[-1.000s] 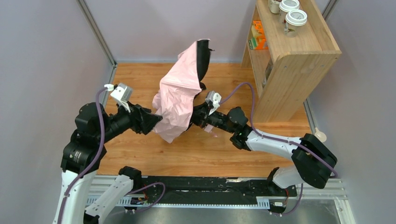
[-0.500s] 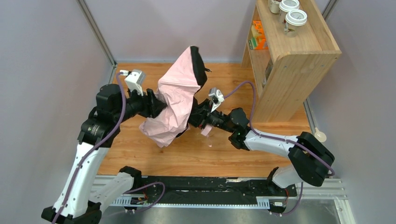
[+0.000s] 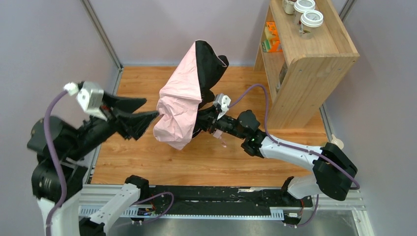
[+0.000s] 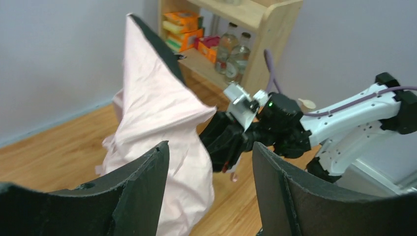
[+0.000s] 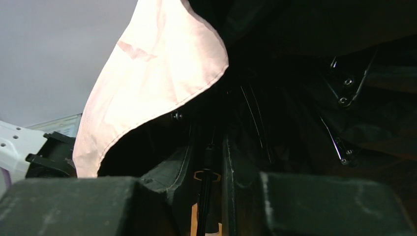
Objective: Put away the umbrella
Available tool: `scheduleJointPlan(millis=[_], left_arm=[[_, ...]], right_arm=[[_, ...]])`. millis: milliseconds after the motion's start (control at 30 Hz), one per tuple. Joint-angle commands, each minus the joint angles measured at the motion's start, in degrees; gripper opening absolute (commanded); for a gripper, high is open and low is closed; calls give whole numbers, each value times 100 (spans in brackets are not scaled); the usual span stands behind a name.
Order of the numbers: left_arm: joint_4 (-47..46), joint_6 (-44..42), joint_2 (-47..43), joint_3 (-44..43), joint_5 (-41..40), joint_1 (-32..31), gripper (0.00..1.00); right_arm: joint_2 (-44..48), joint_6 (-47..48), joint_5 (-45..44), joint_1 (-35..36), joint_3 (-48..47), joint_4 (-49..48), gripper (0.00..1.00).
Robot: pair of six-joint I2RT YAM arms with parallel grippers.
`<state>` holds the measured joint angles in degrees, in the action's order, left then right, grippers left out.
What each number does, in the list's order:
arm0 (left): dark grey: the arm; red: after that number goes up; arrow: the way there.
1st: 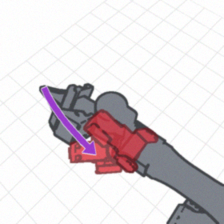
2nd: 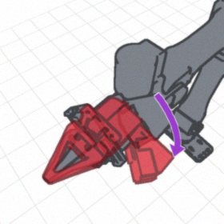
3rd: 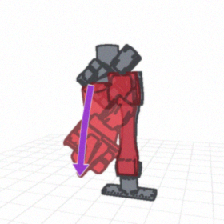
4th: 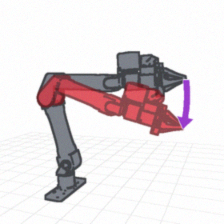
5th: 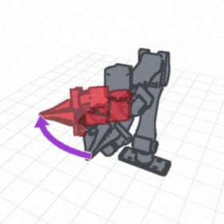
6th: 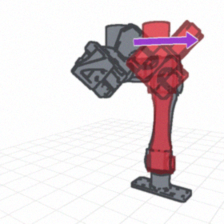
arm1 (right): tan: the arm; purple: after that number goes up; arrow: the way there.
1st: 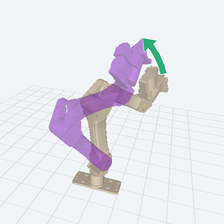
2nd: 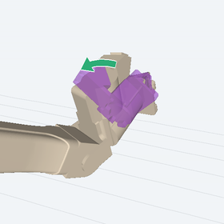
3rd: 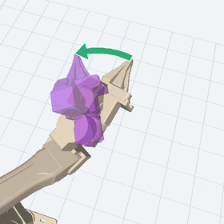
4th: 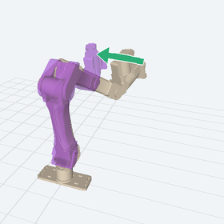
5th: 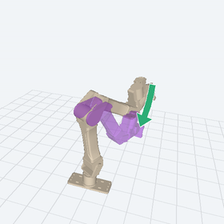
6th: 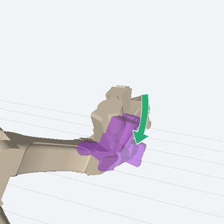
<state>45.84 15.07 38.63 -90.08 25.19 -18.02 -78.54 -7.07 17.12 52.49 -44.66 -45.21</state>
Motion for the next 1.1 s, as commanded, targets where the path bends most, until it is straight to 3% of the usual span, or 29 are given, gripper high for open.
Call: scheduleJointPlan(millis=[0, 133, 233, 267, 367, 600, 800, 867, 1067], left_arm=[[-593, 601, 1619, -430, 1565, 0, 70], [-1069, 787, 2323, -492, 1438, -288, 70], [-543, 33, 2816, -816, 1138, -746, 70], [-289, -508, 2895, -879, 685, -1069, 70], [-392, -1417, 2729, -591, -327, -1598, 71], [-568, -3305, 2333, 157, -155, -1933, 71], [-524, -4310, 2254, 517, -516, -2311, 70], [-541, -4468, 2359, 562, -611, -2398, 66], [-945, -4522, 2308, 667, -1367, -2531, 28]], right_arm=[[173, 356, -385, 16, -464, -6, 0], [155, 338, -535, 16, -526, 179, 0], [138, 338, -412, 16, -543, 284, 0], [137, 321, -368, 24, -543, 328, 0], [129, 259, -263, 7, -570, 452, 0], [102, 22, 89, -63, -526, 311, 0], [138, -145, 309, -99, -569, 268, 0], [129, -207, 353, -99, -605, 241, 0], [67, -251, 292, -134, -658, 346, 0]])
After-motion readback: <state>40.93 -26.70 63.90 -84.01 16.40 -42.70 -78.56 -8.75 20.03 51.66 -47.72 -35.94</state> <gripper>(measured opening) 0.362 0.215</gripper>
